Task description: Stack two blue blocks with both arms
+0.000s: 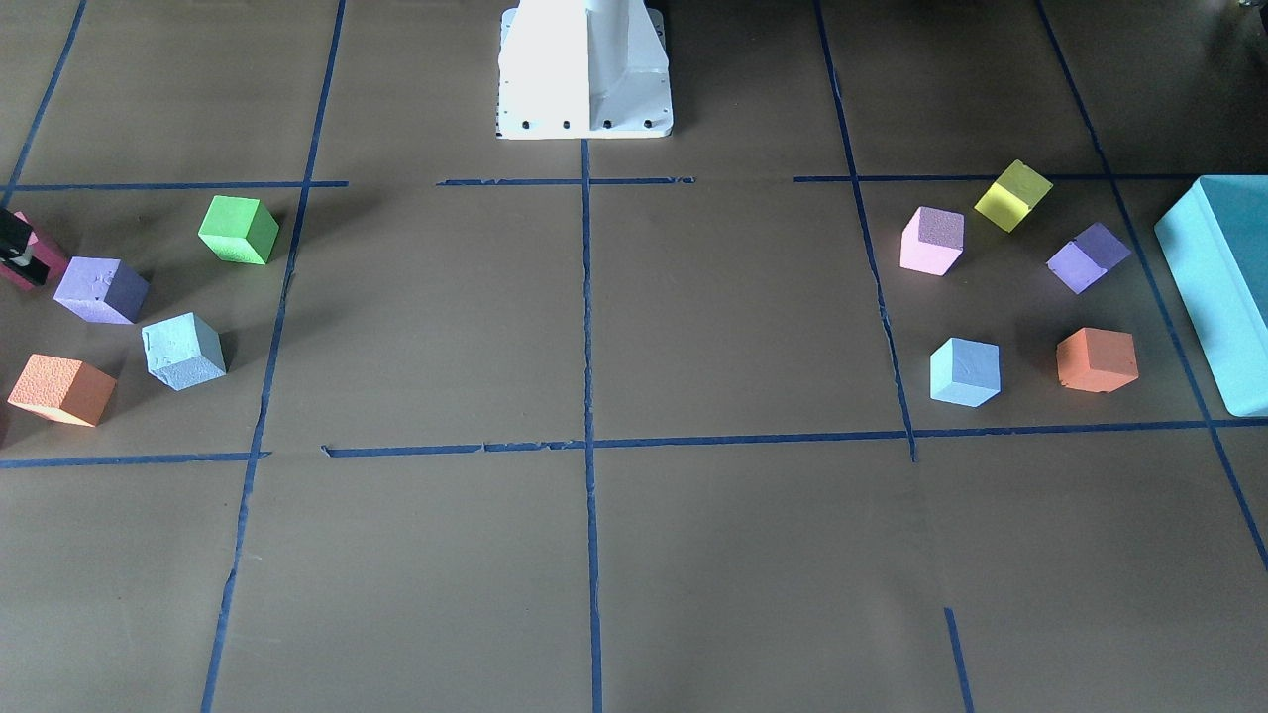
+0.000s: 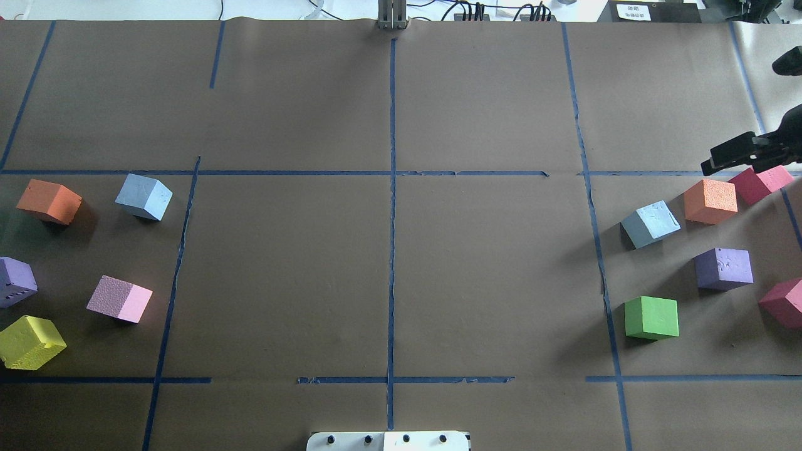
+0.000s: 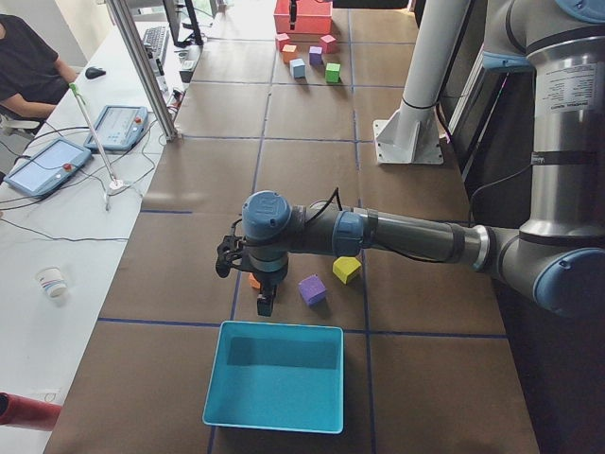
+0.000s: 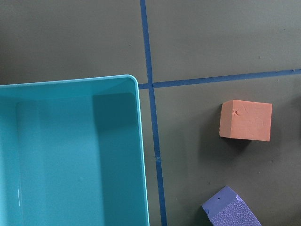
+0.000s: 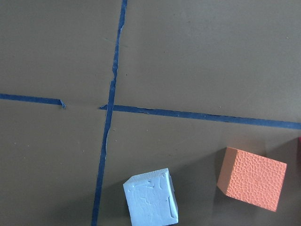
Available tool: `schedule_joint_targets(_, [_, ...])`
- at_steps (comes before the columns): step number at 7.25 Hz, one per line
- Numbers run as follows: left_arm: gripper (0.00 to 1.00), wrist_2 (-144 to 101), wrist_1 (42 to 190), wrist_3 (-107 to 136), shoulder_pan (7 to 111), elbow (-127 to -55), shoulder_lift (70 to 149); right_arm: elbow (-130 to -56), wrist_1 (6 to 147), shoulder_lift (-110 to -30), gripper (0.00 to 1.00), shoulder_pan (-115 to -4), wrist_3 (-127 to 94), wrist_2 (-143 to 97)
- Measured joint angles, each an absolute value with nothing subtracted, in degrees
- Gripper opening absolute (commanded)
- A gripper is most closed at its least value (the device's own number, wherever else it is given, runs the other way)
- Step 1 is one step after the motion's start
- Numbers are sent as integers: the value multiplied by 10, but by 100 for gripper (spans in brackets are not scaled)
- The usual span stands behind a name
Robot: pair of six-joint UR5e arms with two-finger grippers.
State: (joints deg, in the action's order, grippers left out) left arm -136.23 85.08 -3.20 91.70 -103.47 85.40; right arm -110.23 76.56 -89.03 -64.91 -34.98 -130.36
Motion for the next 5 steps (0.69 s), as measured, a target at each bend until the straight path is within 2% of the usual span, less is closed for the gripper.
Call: schedule_joint_targets(5, [100,-1362,850,-31,917,-1045,853,-1018,677,-883,100,-544,-370,-1240])
